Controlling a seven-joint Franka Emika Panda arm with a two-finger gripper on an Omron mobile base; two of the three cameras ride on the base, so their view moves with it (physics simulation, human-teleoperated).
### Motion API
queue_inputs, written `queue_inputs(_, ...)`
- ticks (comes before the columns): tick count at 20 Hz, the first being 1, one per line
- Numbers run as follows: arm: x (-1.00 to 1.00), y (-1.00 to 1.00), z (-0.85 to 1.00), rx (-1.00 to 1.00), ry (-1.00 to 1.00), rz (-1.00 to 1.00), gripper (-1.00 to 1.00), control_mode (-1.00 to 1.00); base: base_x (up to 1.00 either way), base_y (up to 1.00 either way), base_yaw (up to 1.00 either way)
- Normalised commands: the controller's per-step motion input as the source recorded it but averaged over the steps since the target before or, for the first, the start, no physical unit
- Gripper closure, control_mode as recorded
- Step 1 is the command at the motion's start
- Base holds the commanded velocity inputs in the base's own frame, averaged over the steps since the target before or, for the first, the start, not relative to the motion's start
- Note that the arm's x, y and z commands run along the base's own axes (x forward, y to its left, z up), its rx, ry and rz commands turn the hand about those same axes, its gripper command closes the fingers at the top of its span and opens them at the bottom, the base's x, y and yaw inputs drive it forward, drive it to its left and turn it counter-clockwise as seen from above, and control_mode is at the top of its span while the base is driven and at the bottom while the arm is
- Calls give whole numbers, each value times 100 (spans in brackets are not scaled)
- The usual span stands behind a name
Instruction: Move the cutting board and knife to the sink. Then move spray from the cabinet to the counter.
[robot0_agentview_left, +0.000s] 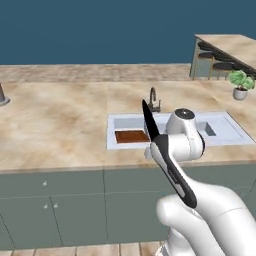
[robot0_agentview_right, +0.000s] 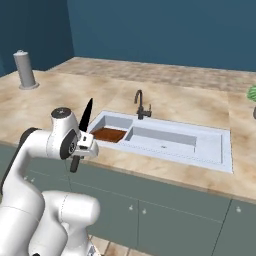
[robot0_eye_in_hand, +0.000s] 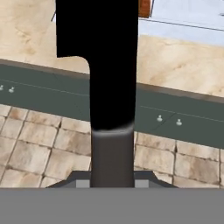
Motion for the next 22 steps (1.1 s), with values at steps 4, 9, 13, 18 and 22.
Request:
queue_inputs(4, 0, 0, 0, 0, 0, 0, 100, 100, 61, 25, 0)
queue_inputs(9, 0, 0, 0, 0, 0, 0, 100, 100, 63, 29, 0)
queue_inputs(13, 0, 0, 0, 0, 0, 0, 100, 100, 54, 26, 0)
queue_inputs(18, 0, 0, 0, 0, 0, 0, 100, 100, 50, 26, -3)
queue_inputs(22, 0, 0, 0, 0, 0, 0, 100, 100, 20, 9, -5)
